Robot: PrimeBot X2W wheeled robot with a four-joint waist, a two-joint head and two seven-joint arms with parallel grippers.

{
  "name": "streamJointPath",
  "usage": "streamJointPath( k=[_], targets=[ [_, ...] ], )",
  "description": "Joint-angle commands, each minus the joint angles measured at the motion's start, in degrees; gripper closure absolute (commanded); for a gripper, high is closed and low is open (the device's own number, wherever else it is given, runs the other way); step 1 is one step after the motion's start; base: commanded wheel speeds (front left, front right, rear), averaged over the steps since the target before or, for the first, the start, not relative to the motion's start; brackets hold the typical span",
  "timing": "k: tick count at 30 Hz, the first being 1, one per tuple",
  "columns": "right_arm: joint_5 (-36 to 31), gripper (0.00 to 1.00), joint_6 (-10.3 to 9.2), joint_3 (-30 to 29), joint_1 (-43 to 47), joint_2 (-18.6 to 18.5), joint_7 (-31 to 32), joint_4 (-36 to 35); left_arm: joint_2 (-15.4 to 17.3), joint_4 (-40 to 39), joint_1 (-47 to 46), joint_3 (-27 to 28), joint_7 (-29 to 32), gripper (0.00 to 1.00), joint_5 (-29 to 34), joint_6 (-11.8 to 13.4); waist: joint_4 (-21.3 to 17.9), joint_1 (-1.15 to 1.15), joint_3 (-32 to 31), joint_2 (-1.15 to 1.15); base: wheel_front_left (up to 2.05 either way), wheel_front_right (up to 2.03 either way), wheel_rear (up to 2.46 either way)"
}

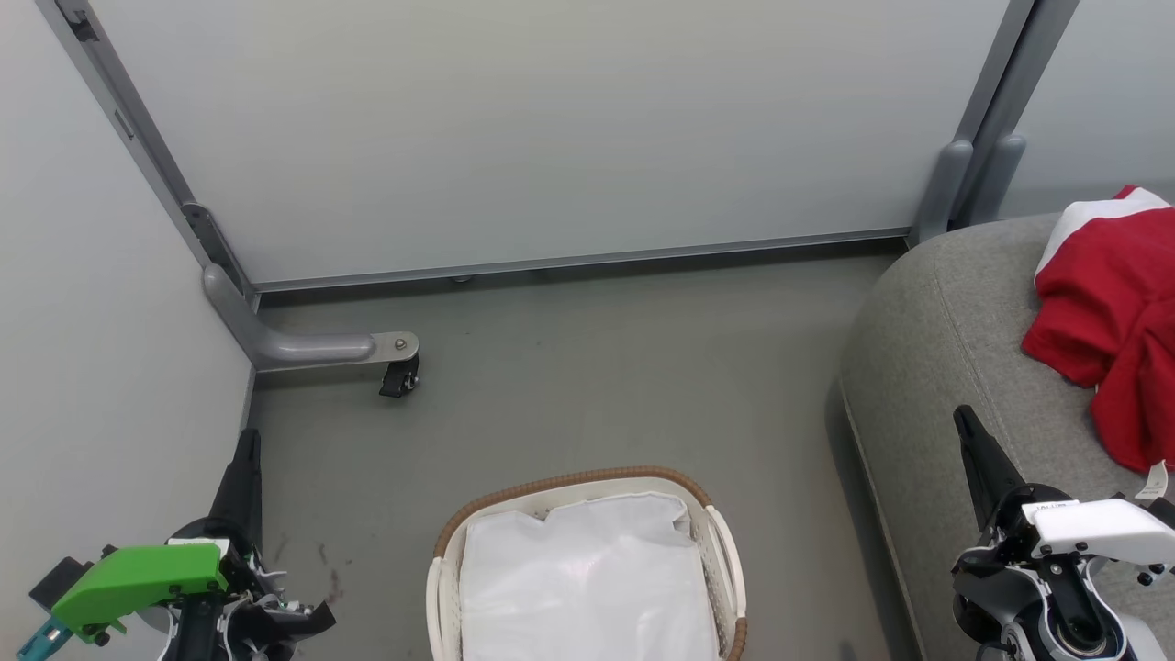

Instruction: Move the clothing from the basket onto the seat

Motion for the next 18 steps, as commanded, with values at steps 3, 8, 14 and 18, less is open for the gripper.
streamJointPath(
  k=[3,8,14,18],
  targets=[
    [0.2,1.0,-0.02,-0.1,0.6,-0.4,0.2,-0.2,0.4,-0.1,-0.6,0.1,0.2,1.0,-0.2,-0.3,0.0,0.0,0.0,0.0,0.0,0.0,0.0],
    [0.2,1.0,-0.02,-0.1,0.6,-0.4,0.2,-0.2,0.4,-0.1,-0.6,0.1,0.2,1.0,-0.2,-0.3,0.0,0.0,0.0,0.0,0.0,0.0,0.0],
    [0.2,1.0,-0.02,-0.1,0.6,-0.4,0.2,-0.2,0.4,-0.1,-0.6,0.1,0.2,1.0,-0.2,-0.3,0.0,0.0,0.0,0.0,0.0,0.0,0.0],
    [0.2,1.0,-0.02,-0.1,0.6,-0.4,0.2,-0.2,0.4,-0.1,-0.6,0.1,0.2,1.0,-0.2,-0.3,0.0,0.0,0.0,0.0,0.0,0.0,0.0]
  ],
)
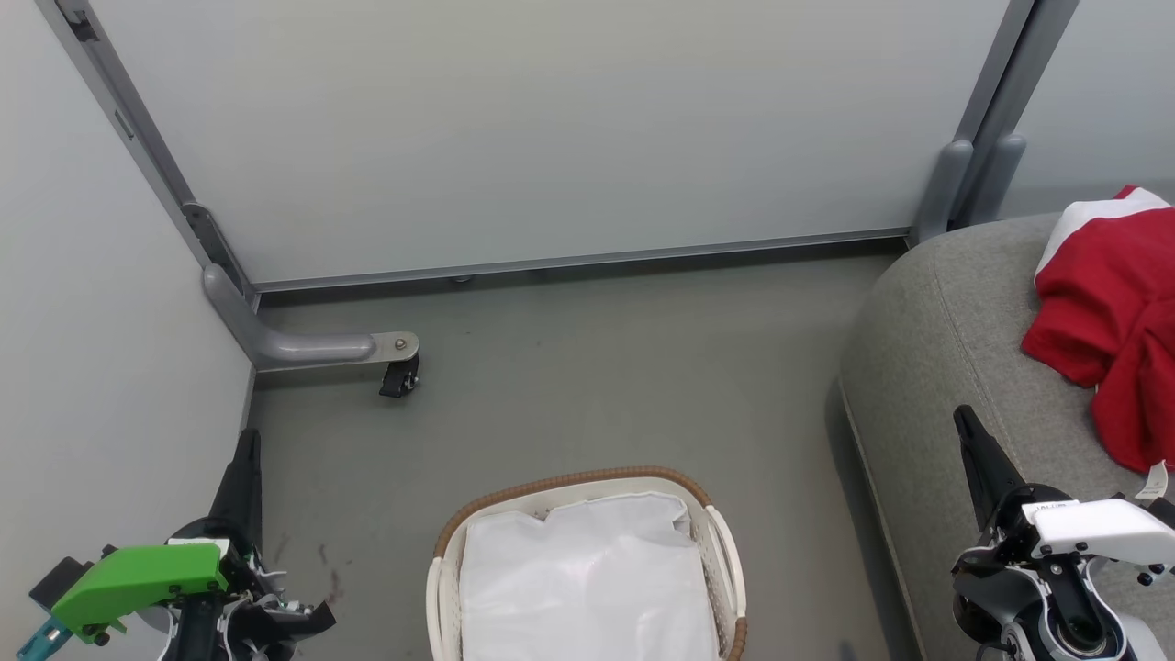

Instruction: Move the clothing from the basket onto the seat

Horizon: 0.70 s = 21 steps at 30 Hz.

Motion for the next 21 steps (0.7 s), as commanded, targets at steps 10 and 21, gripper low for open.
streamJointPath(
  k=[10,21],
  targets=[
    [0.2,1.0,-0.02,-0.1,0.6,-0.4,0.2,-0.2,0.4,-0.1,-0.6,0.1,0.2,1.0,-0.2,-0.3,0.0,0.0,0.0,0.0,0.0,0.0,0.0],
    [0.2,1.0,-0.02,-0.1,0.6,-0.4,0.2,-0.2,0.4,-0.1,-0.6,0.1,0.2,1.0,-0.2,-0.3,0.0,0.0,0.0,0.0,0.0,0.0,0.0]
  ],
)
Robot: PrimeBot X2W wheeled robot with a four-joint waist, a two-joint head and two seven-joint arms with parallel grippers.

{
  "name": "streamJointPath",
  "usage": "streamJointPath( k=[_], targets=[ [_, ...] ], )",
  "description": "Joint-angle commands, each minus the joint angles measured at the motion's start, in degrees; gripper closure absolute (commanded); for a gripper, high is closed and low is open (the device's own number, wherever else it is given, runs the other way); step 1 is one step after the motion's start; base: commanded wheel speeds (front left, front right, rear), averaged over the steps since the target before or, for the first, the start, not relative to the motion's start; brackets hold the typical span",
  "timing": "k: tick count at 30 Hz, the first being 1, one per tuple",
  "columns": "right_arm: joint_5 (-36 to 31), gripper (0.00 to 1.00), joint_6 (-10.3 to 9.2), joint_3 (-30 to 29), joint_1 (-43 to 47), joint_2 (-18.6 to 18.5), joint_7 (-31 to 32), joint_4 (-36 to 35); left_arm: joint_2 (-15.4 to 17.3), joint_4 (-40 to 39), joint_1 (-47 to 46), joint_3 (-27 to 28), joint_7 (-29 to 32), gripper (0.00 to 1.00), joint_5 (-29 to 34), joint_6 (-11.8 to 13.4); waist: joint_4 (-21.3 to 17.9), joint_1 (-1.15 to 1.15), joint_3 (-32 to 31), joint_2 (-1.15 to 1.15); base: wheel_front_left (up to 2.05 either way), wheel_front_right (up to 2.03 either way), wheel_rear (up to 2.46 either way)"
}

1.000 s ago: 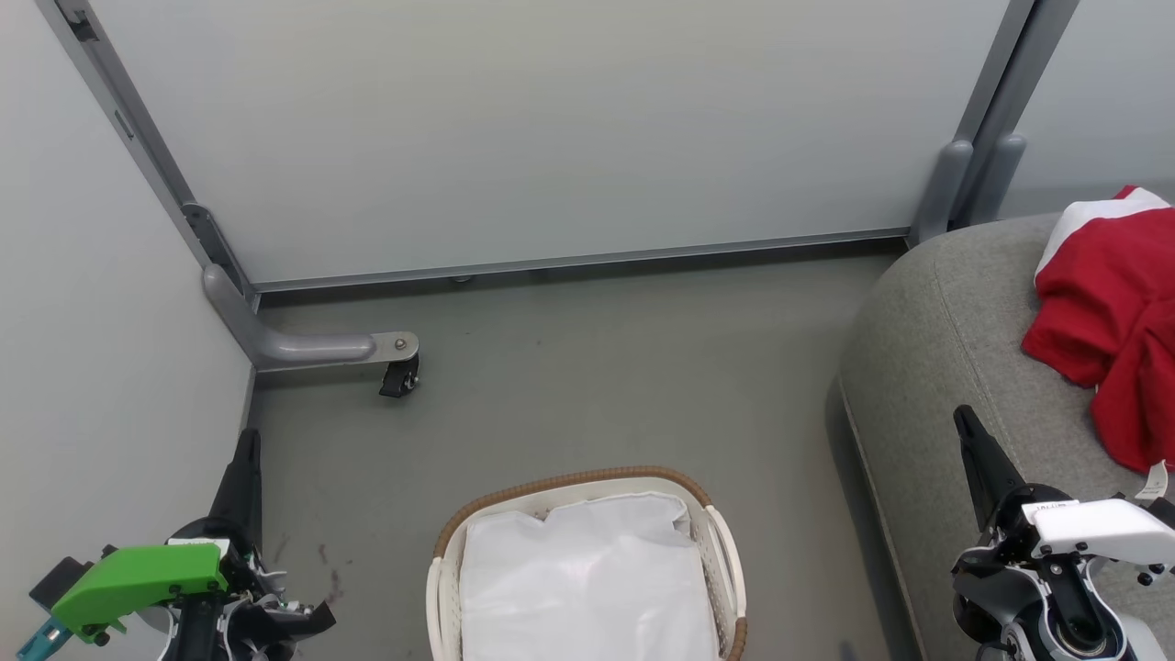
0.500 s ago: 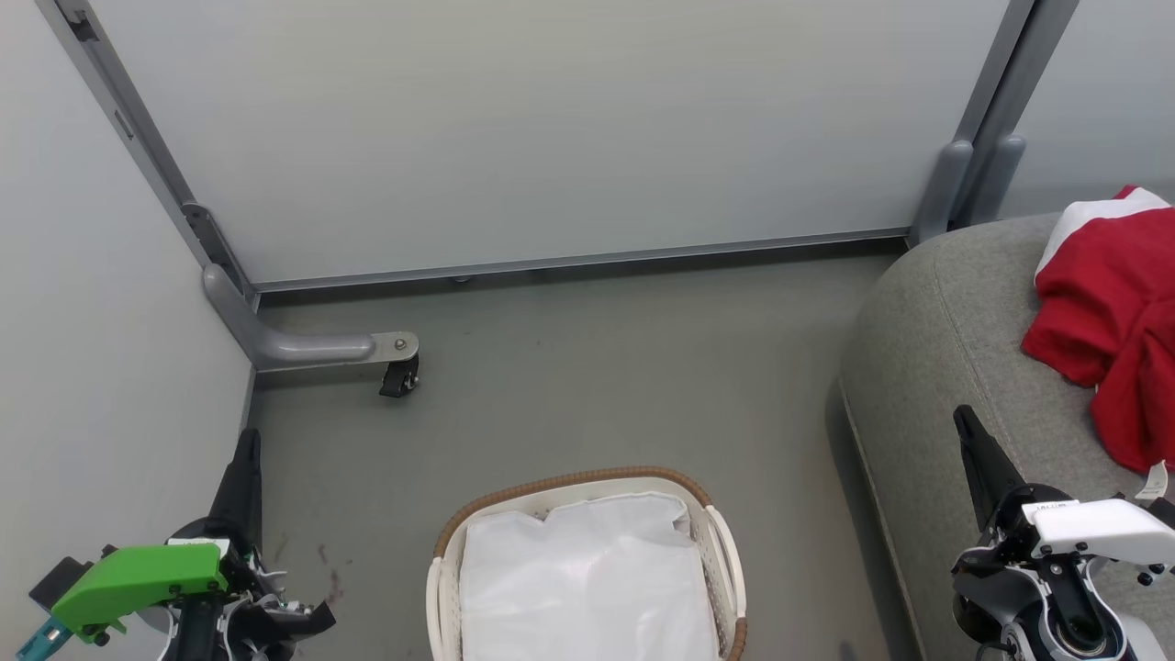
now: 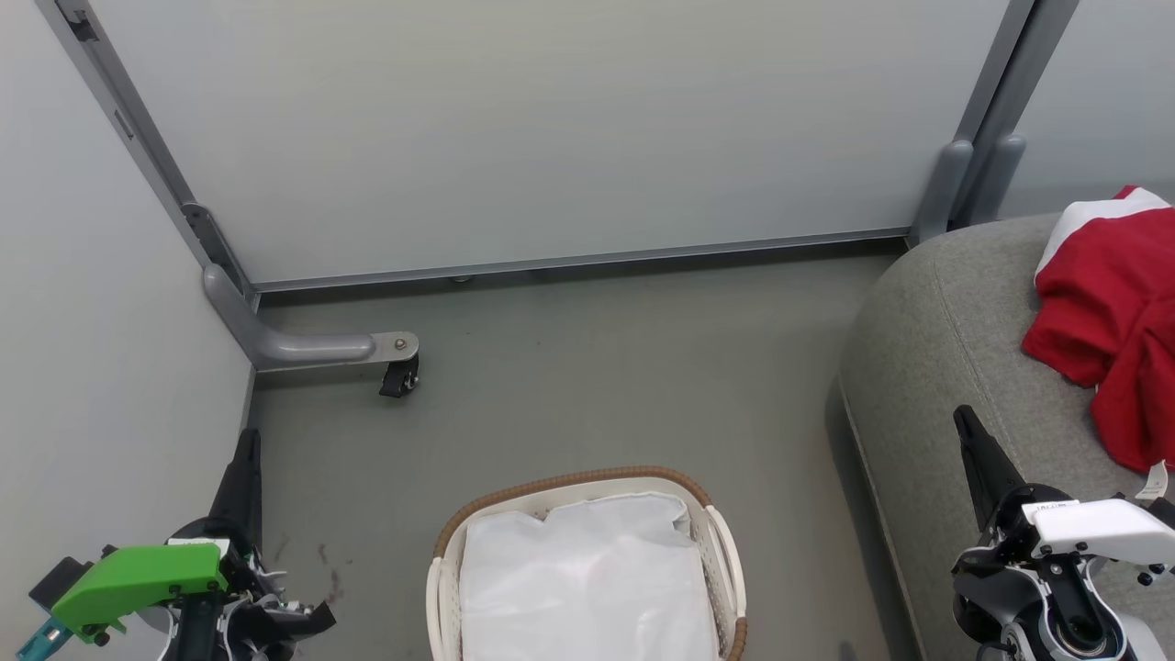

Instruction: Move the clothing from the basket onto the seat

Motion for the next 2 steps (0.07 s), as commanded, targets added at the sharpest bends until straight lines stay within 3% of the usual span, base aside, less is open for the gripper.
streamJointPath(
  k=[1,2],
  targets=[
    [0.2,1.0,-0.02,-0.1,0.6,-0.4,0.2,-0.2,0.4,-0.1,-0.6,0.1,0.2,1.0,-0.2,-0.3,0.0,0.0,0.0,0.0,0.0,0.0,0.0],
    [0.2,1.0,-0.02,-0.1,0.6,-0.4,0.2,-0.2,0.4,-0.1,-0.6,0.1,0.2,1.0,-0.2,-0.3,0.0,0.0,0.0,0.0,0.0,0.0,0.0]
  ],
)
